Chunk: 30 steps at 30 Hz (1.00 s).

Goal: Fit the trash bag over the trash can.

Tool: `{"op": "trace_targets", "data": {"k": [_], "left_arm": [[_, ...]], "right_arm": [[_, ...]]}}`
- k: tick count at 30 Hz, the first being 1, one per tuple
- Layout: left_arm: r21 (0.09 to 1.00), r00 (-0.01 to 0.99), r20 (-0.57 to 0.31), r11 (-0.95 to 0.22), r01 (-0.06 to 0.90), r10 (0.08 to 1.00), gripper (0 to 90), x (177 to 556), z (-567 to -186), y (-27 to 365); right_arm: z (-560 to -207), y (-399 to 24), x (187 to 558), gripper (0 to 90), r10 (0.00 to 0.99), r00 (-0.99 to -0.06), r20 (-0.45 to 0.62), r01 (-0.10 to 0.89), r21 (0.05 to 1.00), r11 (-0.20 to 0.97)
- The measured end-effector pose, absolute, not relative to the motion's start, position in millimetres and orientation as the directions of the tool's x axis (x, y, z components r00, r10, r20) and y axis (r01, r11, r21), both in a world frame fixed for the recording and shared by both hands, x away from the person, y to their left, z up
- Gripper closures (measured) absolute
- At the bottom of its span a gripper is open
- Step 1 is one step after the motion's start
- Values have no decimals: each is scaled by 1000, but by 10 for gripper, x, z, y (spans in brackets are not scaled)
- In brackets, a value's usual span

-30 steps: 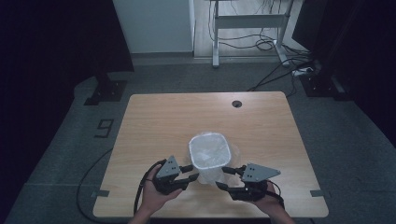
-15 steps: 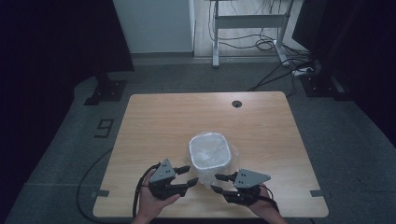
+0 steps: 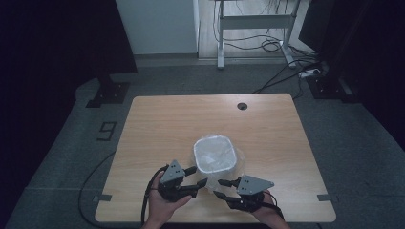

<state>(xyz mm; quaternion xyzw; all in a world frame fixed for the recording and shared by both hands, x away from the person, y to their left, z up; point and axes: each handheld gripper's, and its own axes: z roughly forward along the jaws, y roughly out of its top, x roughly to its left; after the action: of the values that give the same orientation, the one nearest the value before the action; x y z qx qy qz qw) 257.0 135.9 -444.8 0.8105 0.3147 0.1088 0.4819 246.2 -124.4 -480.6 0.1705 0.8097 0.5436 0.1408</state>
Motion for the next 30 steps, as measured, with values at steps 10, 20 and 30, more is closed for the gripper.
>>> {"op": "trace_targets", "data": {"k": [10, 20, 30], "left_arm": [[841, 793, -120, -363, 400, 597, 797, 2543, -4512, 1379], [850, 812, -139, -353, 392, 566, 900, 2579, -4599, 1477], [817, 802, -183, -366, 446, 569, 900, 2660, -4717, 1548]], "right_arm": [[-4823, -1238, 2450, 582, 426, -903, -45, 122, 926, 357], [-4707, -1400, 2391, 543, 442, -896, -35, 105, 952, 288], [-4626, -1753, 2531, 496, 535, -845, -15, 119, 969, 215]]}}
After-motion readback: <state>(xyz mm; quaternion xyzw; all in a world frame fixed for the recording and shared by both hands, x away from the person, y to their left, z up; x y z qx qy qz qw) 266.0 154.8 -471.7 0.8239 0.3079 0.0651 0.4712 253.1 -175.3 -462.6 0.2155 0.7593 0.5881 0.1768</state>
